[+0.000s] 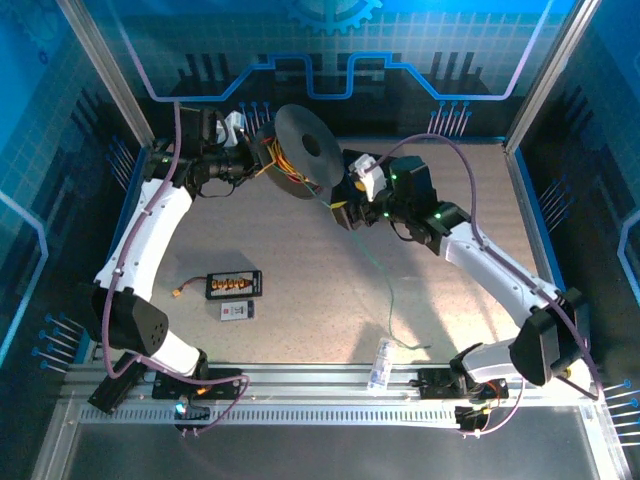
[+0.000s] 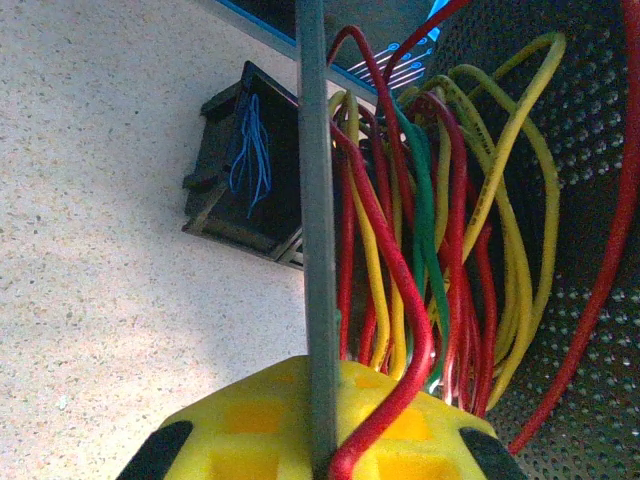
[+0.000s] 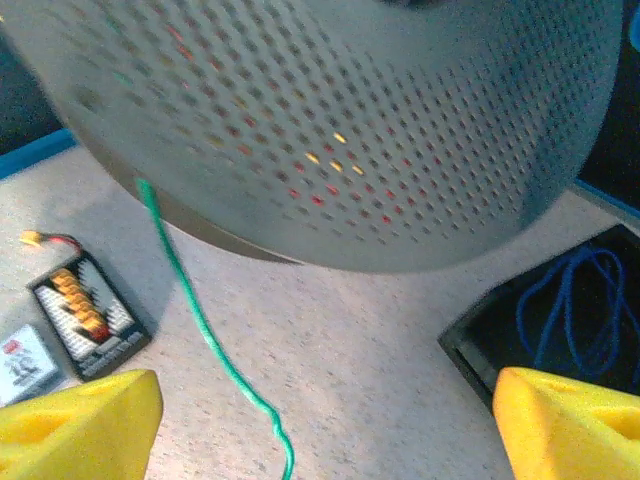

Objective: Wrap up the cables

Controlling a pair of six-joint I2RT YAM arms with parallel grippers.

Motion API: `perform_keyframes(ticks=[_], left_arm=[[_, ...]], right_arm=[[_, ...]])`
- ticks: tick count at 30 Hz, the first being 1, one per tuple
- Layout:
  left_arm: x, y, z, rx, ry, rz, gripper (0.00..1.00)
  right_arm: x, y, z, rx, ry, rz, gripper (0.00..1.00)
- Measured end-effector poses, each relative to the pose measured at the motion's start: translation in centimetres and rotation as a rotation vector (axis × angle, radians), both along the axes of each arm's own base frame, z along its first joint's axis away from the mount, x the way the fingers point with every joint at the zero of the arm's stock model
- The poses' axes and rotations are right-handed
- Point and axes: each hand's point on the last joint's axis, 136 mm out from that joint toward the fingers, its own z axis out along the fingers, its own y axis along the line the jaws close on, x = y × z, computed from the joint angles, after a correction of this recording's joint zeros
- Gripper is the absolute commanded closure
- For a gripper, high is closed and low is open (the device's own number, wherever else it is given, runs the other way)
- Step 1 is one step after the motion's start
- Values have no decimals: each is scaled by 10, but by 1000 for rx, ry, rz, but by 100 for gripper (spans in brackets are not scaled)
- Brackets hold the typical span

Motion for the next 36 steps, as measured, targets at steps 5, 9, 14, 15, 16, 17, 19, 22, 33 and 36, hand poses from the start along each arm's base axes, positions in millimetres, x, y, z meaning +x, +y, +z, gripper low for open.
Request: perform_keyframes(ticks=[5,9,14,15,16,17,19,22,33,36], left_arm=[[1,3,0,0,4,15,100],[4,9,-1,0,8,35,100],[9,22,11,-3,-11,67,100],[10,25,17,-6,-24,74,100],[11,28,24,-8,-38,81,100],[11,30,30,-10,-49,88,100],[13,34,43,-18,-77,99,100],[13,36,59,-29,-109,109,100],[18,35,111,-62,-214,117,100],[20,35,114,-68,-217,120,100]], right_arm=[[-15,9,18,108,42,57,0],[-15,6,34,202,134,-1,0],[-29,-10,64,345,232,-77,0],[-37,-16,71,385,245,-80,0],[-45,-23,75,423,261,-87,0],[-52,-30,78,458,280,-94,0],[-66,-43,82,533,323,-109,0],[-83,-49,74,628,417,-111,6],[-127,-22,37,645,632,-35,25],[-133,-11,21,556,588,-30,33]])
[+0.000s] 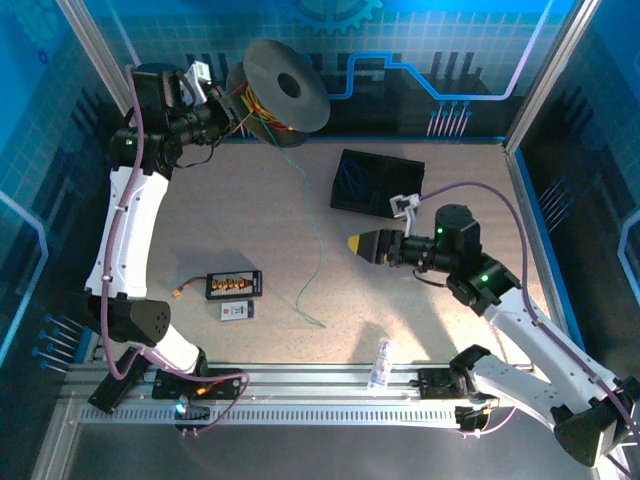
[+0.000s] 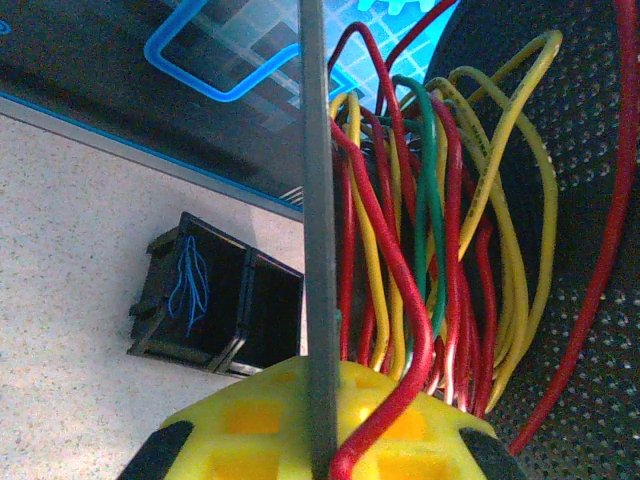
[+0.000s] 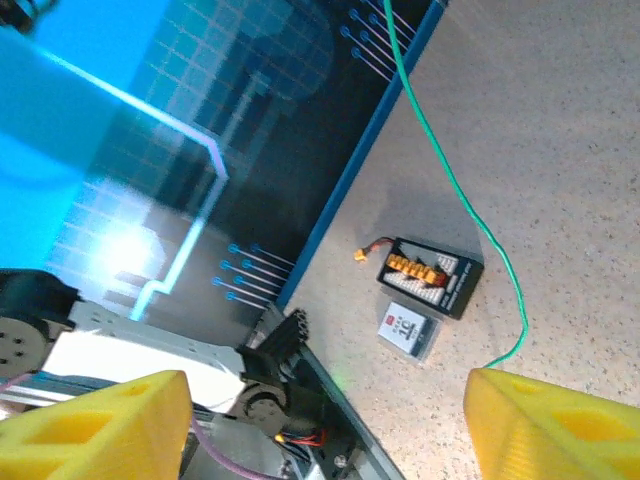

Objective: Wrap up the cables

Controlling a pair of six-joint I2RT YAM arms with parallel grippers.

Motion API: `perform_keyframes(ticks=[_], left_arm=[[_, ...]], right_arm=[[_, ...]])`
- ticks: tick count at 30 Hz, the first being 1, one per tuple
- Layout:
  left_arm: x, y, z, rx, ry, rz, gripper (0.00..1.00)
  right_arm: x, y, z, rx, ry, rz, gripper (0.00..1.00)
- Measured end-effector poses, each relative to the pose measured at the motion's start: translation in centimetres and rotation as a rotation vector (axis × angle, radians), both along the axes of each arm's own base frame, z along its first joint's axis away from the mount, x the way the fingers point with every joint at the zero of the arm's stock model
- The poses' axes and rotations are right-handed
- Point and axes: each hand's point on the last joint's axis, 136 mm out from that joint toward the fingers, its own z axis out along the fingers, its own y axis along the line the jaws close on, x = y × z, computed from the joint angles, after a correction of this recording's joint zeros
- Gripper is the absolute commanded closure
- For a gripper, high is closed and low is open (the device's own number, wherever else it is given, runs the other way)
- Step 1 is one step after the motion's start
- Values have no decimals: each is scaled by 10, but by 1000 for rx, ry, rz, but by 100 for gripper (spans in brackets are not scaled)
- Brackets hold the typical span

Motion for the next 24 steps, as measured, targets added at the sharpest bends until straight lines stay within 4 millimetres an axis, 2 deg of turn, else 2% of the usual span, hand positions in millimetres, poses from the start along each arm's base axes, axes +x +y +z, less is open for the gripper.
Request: perform_keyframes(ticks=[2,5,8,11,13,16,18,24], left_arm=[[0,0,0,0,1,0,100],[0,0,-1,0,3,0,100],[0,0,-2,0,8,0,100],[-1,0,-2,0,10,0,100],[-1,0,-2,0,11,0,100],[-1,0,-2,1,12,0,100],[-1,0,-3,1,14,0,100],[-1,0,-3,1,14,0,100]], right_arm=[[-1,8,-15,-60,-45,11,34],[1,18,-50,-163,-103,34,34],[10,24,-88,-245,-149,55,40],[18,30,-116,-300,-175,75,40],[20,39,-123,-306,-208,95,41],[24,53,-127,-294,-259,118,48],[29,60,-132,-285,-281,122,49],[41,68,-151,-284,-291,106,50]])
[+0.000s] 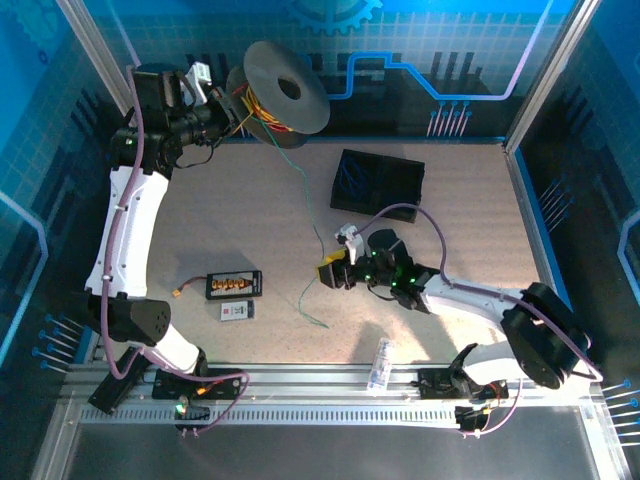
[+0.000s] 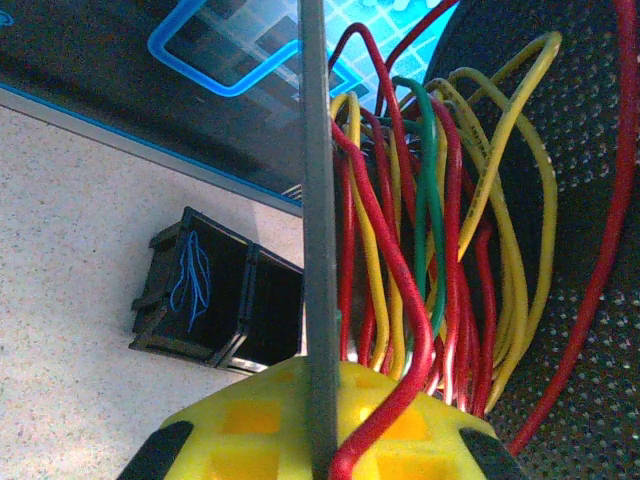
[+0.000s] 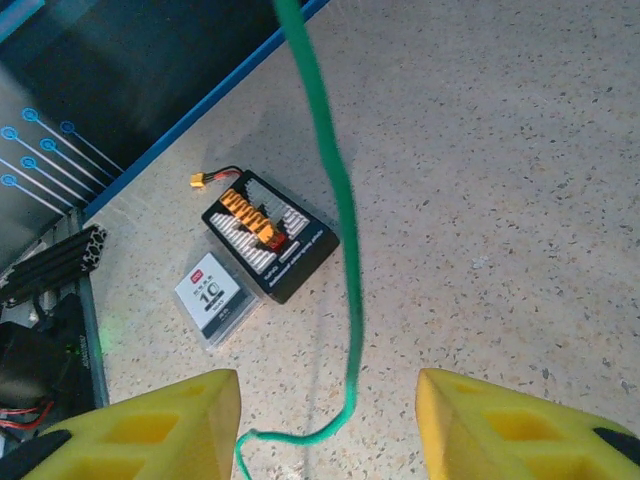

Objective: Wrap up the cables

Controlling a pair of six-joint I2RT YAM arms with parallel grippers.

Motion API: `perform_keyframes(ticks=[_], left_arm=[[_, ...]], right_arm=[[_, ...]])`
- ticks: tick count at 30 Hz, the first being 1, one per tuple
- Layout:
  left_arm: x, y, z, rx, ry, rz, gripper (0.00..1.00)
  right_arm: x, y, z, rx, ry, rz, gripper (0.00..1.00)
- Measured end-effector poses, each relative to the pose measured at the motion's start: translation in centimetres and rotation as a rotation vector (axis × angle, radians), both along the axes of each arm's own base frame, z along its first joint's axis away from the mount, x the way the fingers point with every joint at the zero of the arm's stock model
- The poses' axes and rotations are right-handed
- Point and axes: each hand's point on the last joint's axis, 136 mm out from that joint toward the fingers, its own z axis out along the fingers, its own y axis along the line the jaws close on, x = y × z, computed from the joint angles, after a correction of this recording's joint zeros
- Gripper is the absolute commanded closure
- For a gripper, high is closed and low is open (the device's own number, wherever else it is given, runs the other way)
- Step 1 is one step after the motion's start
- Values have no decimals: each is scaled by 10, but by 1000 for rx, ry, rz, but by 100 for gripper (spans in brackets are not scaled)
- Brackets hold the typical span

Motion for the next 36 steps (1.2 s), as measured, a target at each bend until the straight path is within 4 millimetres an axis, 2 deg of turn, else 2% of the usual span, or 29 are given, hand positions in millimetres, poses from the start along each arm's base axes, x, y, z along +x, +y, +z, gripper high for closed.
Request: perform_keyframes(ticks=[2,5,7,9,13,16,23,27,29,32,36], left_arm=[[0,0,0,0,0,0,100],[0,0,0,0,0,0,100],[0,0,0,0,0,0,100],[0,0,0,0,0,0,100],[-1,0,-2,2,8,-2,100],[-6,-1,-6,12,28,-17,100],[-24,-6,-6,46,31,-78,100],[-42,-12,0,67,10,-130,100],[-52,-19,2,89,-5,-165,100],[-70,-40,-2,134,-14,-254,100],[-97,-74,-16,200,-9,-400,100]], right_arm=[[4,2,-3,3,-6,-5,52],[10,5,-6,8,-18,-18,59],[12,6,-11,8,-18,-22,75],[14,7,-17,1,-11,-26,100],[22,1,-21,-26,2,-63,100],[34,-17,-19,-70,3,-127,100],[92,-109,1,-194,28,-370,100],[124,-145,7,-270,61,-441,100],[143,-162,8,-301,79,-474,100],[167,-185,10,-339,104,-525,100],[196,-201,21,-394,109,-566,100]])
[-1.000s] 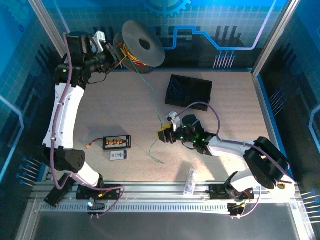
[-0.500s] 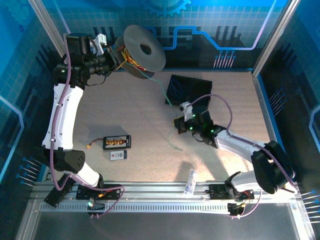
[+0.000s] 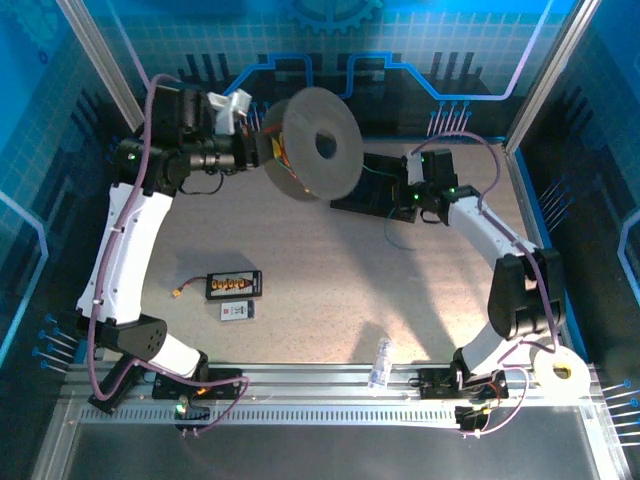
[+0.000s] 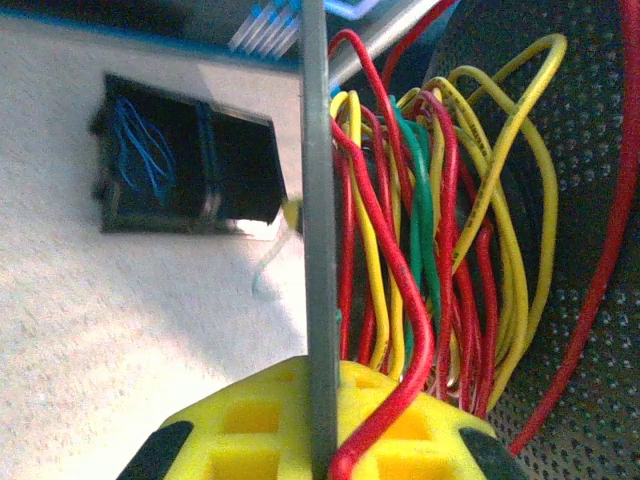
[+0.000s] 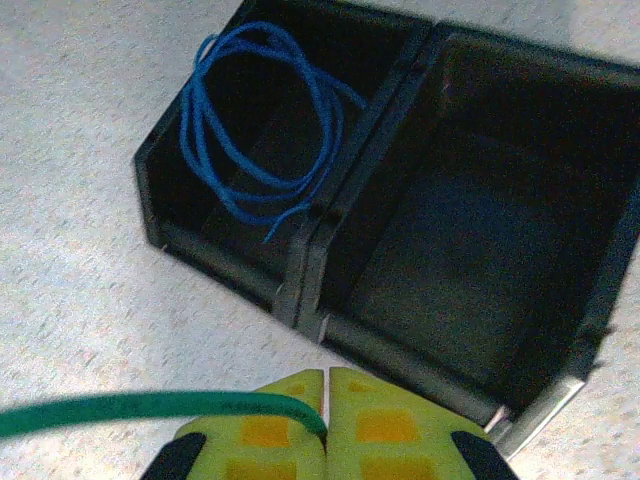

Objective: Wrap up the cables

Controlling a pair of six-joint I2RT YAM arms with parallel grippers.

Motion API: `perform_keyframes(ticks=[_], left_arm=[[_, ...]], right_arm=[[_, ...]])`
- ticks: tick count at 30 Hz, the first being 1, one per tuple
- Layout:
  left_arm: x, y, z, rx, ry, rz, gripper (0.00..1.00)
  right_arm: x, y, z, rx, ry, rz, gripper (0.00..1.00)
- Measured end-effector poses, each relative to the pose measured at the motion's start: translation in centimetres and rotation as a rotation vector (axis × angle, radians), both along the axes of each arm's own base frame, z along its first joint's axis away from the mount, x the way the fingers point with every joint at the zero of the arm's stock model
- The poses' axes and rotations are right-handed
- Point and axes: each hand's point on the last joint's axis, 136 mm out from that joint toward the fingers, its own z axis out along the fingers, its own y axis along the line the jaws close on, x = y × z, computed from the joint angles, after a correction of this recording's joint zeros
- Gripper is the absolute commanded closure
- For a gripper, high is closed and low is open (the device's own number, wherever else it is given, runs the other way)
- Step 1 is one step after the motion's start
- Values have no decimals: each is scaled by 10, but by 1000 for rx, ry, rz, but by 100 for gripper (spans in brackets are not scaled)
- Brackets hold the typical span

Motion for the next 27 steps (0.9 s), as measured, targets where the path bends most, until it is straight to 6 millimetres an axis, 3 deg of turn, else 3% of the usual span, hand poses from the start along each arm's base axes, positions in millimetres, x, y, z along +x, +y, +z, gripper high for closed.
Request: perform_keyframes(ticks=[7,13,18,22,27], left_arm=[[-32,-31,-28,132,-24,-164,100],[-39,-42,-64,323,-54,-197,100],[-36,-38,-90,487,-67,-171,100],[-24,-37,-117,600,-40,-160,100],[-8,-32,-144,707,-3,-140,100]], right_arm=[[38,-23,27,-52,-7,-31,100],[39,-31,44,-71,-4,-24,100],[28,-29,55,-71,4,-2,100],[16,-12,90,-72,-58,55,100],[-12,47,147,-78,-176,217,100]])
